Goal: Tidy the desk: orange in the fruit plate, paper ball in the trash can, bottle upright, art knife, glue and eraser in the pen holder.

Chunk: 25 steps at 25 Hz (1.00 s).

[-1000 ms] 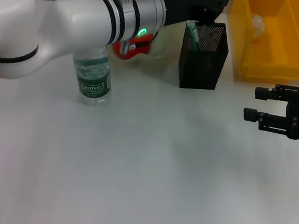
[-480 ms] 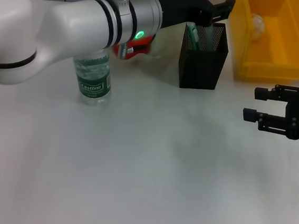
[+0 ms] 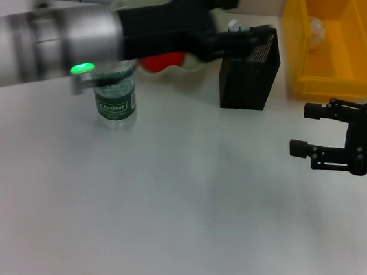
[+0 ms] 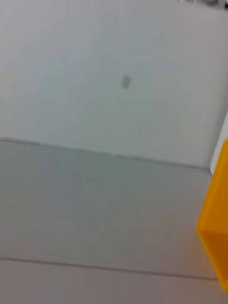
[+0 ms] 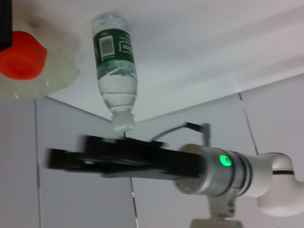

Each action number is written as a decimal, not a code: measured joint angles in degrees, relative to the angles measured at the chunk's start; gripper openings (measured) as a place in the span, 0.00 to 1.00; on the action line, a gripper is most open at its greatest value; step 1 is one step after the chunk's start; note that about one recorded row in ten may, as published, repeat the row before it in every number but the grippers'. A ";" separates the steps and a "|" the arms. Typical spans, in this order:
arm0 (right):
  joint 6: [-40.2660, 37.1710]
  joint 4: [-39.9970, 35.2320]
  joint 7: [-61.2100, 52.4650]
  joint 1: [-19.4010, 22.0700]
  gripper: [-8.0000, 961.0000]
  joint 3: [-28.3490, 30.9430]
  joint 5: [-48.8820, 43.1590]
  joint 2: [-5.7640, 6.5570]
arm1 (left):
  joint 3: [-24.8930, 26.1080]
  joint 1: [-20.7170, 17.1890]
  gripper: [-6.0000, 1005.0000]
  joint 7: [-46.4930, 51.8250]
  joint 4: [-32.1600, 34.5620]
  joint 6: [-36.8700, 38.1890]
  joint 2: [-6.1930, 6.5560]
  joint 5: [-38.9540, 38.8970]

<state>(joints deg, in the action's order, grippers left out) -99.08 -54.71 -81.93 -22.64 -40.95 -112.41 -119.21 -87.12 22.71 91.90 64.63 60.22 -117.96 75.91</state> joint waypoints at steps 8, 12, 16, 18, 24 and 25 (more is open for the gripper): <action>-2.15 0.28 -0.26 -0.69 0.86 -0.01 0.05 0.19 | 14.05 -8.58 0.84 -0.37 2.04 25.17 0.75 3.43; -2.75 0.41 0.02 -0.99 0.86 -0.98 -0.39 0.18 | 20.49 -8.61 0.84 -3.11 -4.05 37.63 1.78 12.70; -2.84 0.46 0.43 -0.74 0.86 -3.42 -0.50 0.31 | 23.59 -8.05 0.84 -8.29 -10.31 43.02 2.16 18.93; -2.96 0.52 1.10 -0.44 0.86 -3.98 -0.55 0.31 | 23.93 -8.05 0.84 -8.97 -11.05 43.35 2.22 19.47; -3.29 2.06 2.67 0.16 0.86 -3.61 -0.58 0.43 | 25.66 -7.87 0.84 -12.88 -16.78 44.74 4.21 22.13; -3.29 2.25 2.89 0.31 0.86 -3.49 -0.59 0.46 | 25.74 -7.83 0.84 -12.94 -17.22 44.88 4.52 22.15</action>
<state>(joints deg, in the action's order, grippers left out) -102.37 -52.46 -79.03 -22.34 -44.44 -113.00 -118.75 -61.38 14.88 78.96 47.41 105.10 -113.44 98.06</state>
